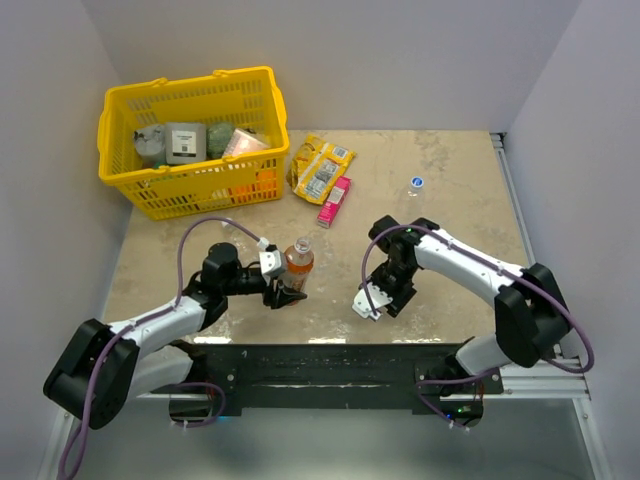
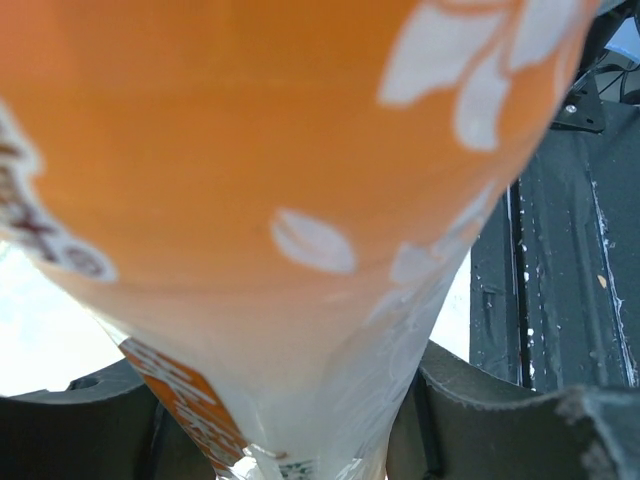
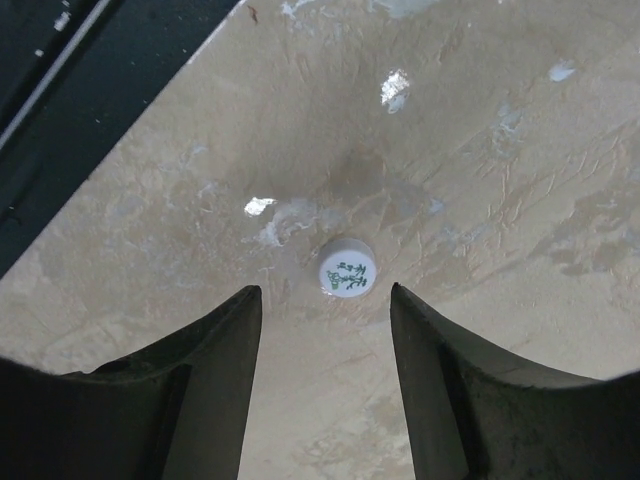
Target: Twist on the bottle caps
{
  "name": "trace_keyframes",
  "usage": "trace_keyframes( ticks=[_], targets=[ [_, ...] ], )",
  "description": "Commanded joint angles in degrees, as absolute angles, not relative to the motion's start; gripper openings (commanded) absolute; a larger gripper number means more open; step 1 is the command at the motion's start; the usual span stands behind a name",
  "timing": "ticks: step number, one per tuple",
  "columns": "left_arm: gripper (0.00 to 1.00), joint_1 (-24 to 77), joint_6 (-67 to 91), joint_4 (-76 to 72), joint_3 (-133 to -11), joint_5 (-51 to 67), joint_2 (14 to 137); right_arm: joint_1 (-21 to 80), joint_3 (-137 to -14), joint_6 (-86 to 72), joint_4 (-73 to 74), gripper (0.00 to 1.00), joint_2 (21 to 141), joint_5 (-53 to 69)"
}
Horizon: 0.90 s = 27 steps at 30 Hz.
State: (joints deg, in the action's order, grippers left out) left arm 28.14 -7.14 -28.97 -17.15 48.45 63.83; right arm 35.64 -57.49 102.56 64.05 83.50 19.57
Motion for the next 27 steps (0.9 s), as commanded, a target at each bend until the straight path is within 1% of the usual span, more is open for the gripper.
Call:
trace_keyframes(
  ticks=[1,3,8,20,27],
  targets=[
    [0.00,27.5,-8.4,-29.8,-18.6,48.1,64.6,35.8,-56.0,105.1,57.0,0.56,85.5,17.7],
    [0.00,27.3,-8.7,-29.4,-19.1,48.2,64.9,35.8,-55.5,105.1,55.6,0.55,86.7,17.0],
    [0.00,27.0,-8.5,-29.1,-19.2,48.2,65.3,35.7,-55.3,105.2,54.6,0.47,89.4,15.8],
    [0.00,26.7,-8.9,-29.6,-19.0,47.9,66.2,35.2,-54.0,105.6,53.4,0.47,91.7,14.0],
    [0.00,26.6,-8.8,-30.2,-18.9,48.0,66.7,35.2,-53.5,105.2,52.4,0.42,92.3,13.5]
  ],
)
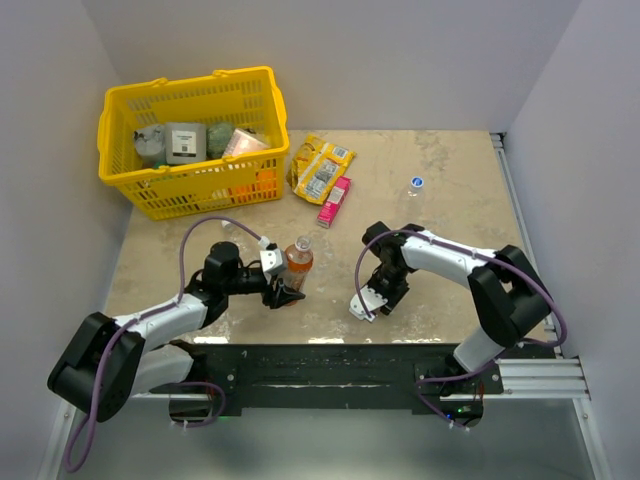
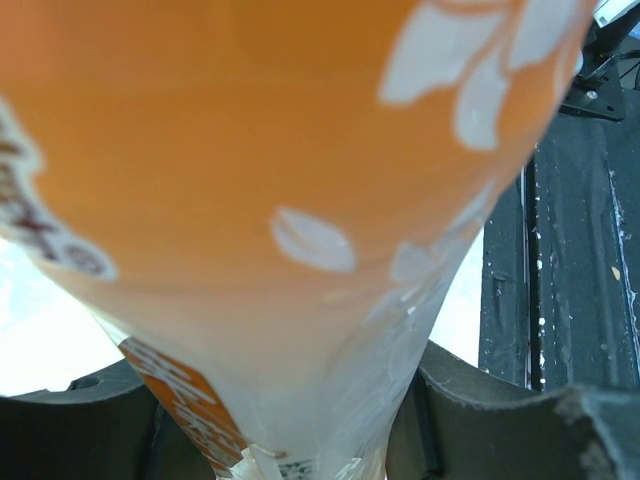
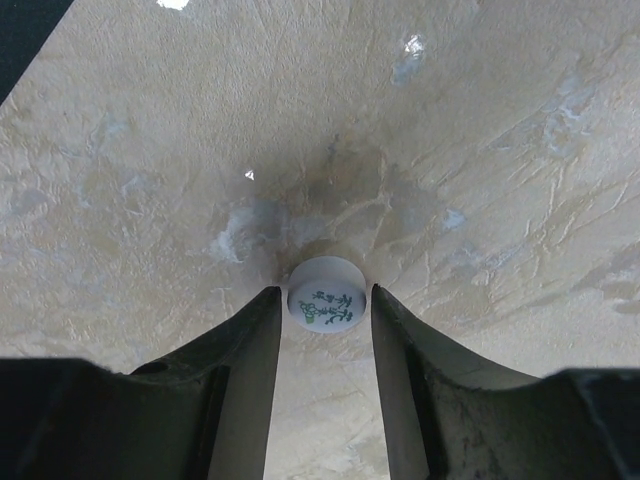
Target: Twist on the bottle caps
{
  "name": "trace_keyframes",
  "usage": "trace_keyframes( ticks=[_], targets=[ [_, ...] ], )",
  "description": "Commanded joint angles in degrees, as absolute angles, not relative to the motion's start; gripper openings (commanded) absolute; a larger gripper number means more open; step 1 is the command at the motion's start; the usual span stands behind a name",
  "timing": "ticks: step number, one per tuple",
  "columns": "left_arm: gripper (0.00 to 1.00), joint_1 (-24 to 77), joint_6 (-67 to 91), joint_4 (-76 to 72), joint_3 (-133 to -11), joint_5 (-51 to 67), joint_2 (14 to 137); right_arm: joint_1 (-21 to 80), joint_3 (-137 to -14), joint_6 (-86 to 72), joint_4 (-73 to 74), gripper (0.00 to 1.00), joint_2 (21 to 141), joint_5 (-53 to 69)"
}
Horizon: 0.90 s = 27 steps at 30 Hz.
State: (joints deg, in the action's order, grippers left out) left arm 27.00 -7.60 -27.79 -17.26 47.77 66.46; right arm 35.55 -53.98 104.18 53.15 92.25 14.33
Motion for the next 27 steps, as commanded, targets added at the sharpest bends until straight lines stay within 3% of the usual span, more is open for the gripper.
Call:
trace_keyframes(
  ticks=[1,12,19,27],
  targets=[
    [0.00,26.6,-8.8,-30.2,-18.9,48.0,66.9,35.2,-53.4,105.1,52.2,0.41,92.3,13.4],
    [0.00,26.7,-9.2,-31.0,-18.3,48.4,67.1,35.2,-53.3,102.2,51.1,0.29,88.3,13.7],
    [0.00,29.2,-18.7,-31.6,-17.7,50.9,70.0,36.8,-75.0,88.5,67.7,0.17,79.7,25.6],
    [0.00,31.6,-29.4,-34.4,-18.0,50.5,73.6,44.6,-95.8,74.5,76.5,0.16,81.6,29.7]
  ],
)
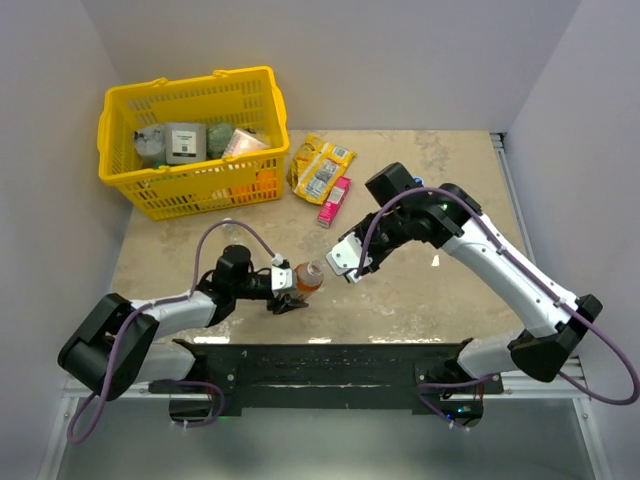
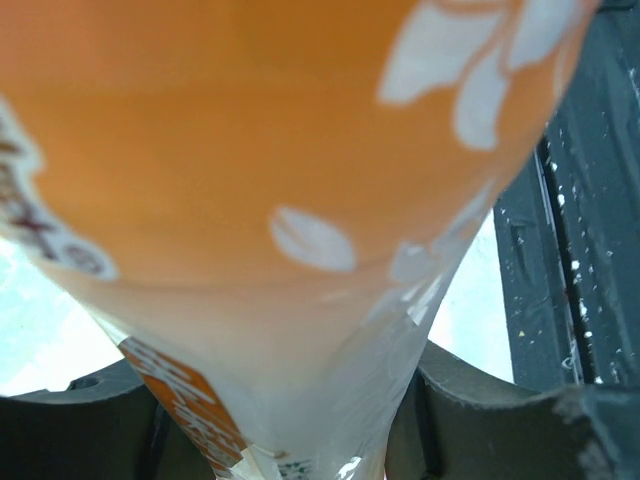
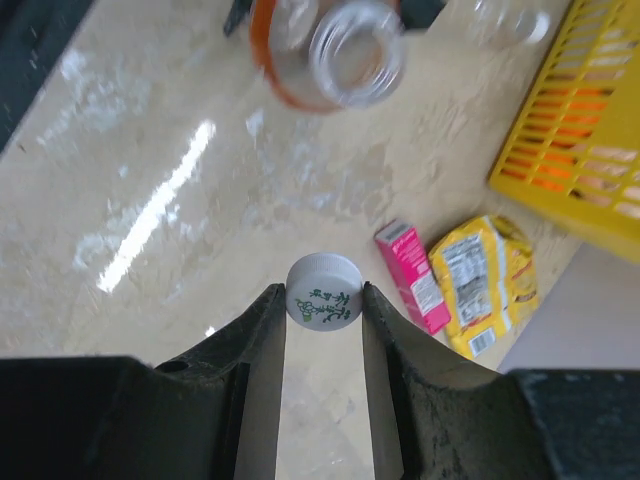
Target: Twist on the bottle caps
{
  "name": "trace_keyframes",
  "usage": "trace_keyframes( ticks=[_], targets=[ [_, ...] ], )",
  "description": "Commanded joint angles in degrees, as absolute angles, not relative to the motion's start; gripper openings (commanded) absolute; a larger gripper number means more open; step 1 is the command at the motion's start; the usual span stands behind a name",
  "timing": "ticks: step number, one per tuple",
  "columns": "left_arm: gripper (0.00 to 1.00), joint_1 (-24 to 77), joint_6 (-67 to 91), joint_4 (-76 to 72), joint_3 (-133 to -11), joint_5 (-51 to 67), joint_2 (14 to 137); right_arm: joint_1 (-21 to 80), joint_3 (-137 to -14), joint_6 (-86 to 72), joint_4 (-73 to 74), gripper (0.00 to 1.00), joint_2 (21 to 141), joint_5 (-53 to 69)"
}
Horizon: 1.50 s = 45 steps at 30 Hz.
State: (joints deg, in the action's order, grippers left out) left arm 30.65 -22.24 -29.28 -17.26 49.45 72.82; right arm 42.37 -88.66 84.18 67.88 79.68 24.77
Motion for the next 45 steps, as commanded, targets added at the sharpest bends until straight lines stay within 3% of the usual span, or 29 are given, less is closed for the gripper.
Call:
trace_keyframes(
  ticks=[1,12,25,45],
  targets=[
    [0.00,31.8,-29.8,-34.8,-17.6,50.4,73.7,44.8,-97.3,73.6,76.8,0.16,82.2,30.2],
    [0.00,34.3,-30.0,-40.1,-15.9,49.0,74.0,49.5,-105.7,75.8,81.9,0.17,87.7,30.9],
    [0.00,34.5,-25.1,-45.3,-16.9,48.8,77.1,57.7,-104.9,77.4,81.8,0.18,86.9,27.7],
    [0.00,35.4,-25.7,-47.8,-15.6,48.4,76.0,58.4,-101.9,68.6,72.6,0.18,88.5,18.9]
  ],
)
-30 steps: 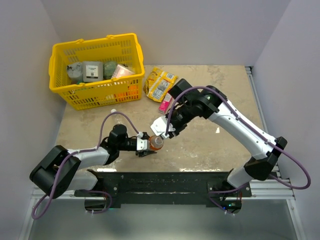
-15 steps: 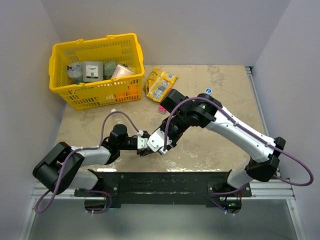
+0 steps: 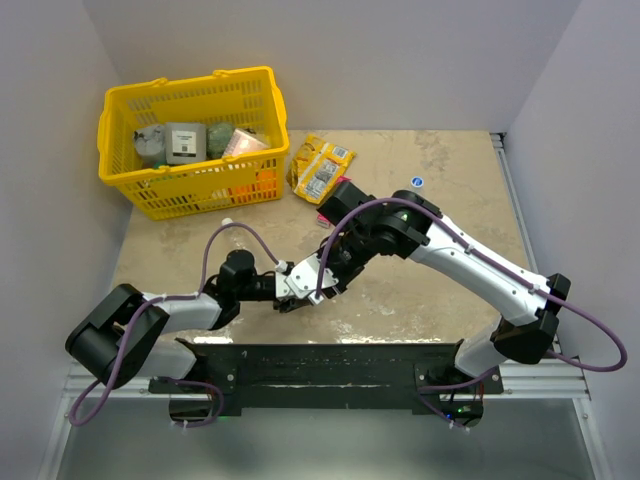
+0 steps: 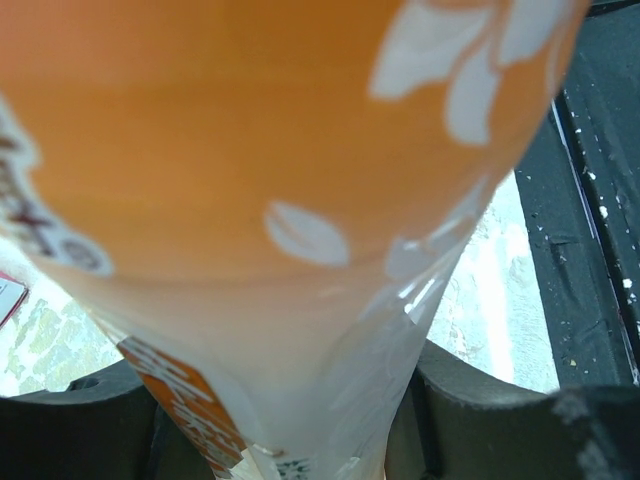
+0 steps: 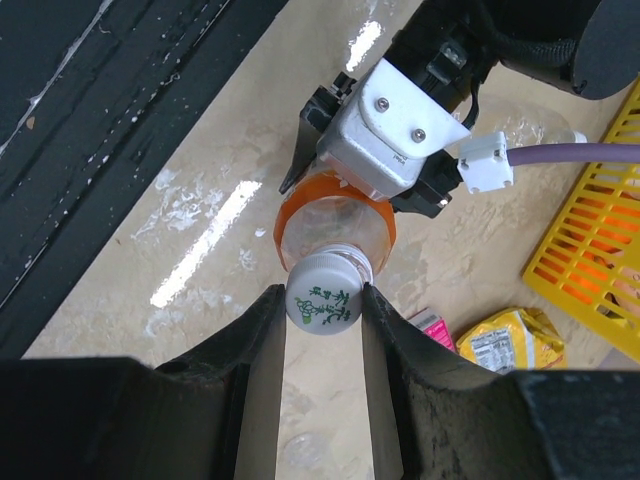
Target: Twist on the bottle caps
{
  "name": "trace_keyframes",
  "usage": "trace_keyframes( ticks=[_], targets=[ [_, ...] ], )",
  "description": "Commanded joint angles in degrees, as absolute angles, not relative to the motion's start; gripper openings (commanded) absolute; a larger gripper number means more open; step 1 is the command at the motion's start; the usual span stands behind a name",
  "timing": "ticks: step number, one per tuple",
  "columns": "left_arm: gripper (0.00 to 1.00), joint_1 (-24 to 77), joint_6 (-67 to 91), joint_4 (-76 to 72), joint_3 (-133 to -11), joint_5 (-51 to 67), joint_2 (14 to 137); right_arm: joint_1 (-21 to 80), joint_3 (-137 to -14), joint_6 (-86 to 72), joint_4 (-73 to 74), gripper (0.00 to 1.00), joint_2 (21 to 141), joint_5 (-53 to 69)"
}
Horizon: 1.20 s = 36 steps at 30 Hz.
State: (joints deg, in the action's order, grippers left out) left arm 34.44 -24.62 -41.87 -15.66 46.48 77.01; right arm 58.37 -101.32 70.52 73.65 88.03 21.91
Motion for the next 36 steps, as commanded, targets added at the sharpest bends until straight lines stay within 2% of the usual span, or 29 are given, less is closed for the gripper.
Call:
trace_keyframes(
  ticks=[1,22,30,36],
  targets=[
    [0.00,35.4,-25.8,-47.8,-15.6,48.4,76.0,58.4,-102.0,68.6,72.5,0.18,88.7,18.8],
    [0.00,36.5,-25.2,-49.2,-15.1,48.3,76.2,58.5,-102.5,66.8,68.6,0.19,89.5,17.1],
    [0.00,36.6,-24.9,-49.8,-15.4,47.7,76.5,58.4,-103.6,68.6,71.3,0.19,90.6,18.1],
    [0.00,36.5,-20.7,-55.6,-14.2,43.2,76.6,58.5,-104.1,69.4,76.4,0.20,92.6,18.0]
  ],
)
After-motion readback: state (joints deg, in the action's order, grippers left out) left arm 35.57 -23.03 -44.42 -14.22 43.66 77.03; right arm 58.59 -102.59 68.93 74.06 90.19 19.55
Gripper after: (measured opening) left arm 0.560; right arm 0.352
